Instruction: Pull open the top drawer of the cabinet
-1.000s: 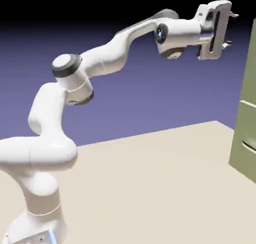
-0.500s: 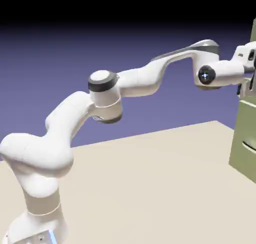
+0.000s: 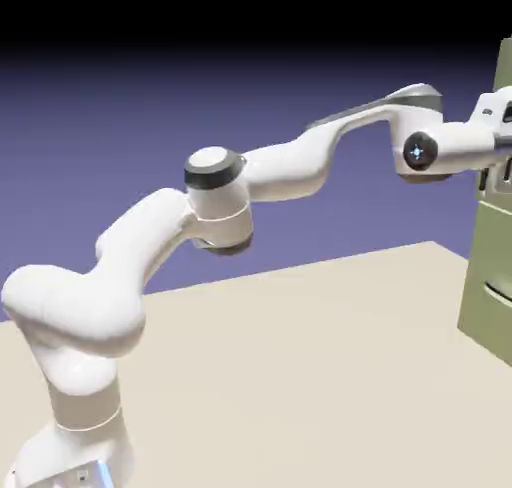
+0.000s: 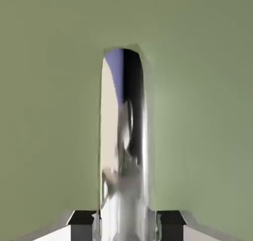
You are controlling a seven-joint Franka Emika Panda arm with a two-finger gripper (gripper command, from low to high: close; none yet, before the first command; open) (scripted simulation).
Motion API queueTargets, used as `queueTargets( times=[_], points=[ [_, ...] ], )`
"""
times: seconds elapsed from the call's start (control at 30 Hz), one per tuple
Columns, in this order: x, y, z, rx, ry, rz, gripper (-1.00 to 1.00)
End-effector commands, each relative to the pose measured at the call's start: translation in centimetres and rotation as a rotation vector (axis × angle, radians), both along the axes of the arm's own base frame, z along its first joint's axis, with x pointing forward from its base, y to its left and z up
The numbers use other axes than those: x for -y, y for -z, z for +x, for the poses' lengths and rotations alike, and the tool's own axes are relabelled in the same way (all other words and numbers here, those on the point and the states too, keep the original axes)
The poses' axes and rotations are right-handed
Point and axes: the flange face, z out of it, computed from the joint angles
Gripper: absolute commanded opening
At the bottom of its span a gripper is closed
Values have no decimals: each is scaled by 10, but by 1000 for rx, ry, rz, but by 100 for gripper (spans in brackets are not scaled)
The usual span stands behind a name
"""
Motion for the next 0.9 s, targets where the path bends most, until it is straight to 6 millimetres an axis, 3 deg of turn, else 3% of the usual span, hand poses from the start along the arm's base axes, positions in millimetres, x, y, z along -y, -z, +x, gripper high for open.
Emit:
queueTargets(
  times=[0.0,0.33,0.57,0.87],
  points=[
    [0,0,-5,0,0,0,-100],
    [2,-1,-69,3,3,-1,-100],
    [0,0,-72,0,0,0,-100],
    [0,0,-150,0,0,0,-100]
  ],
)
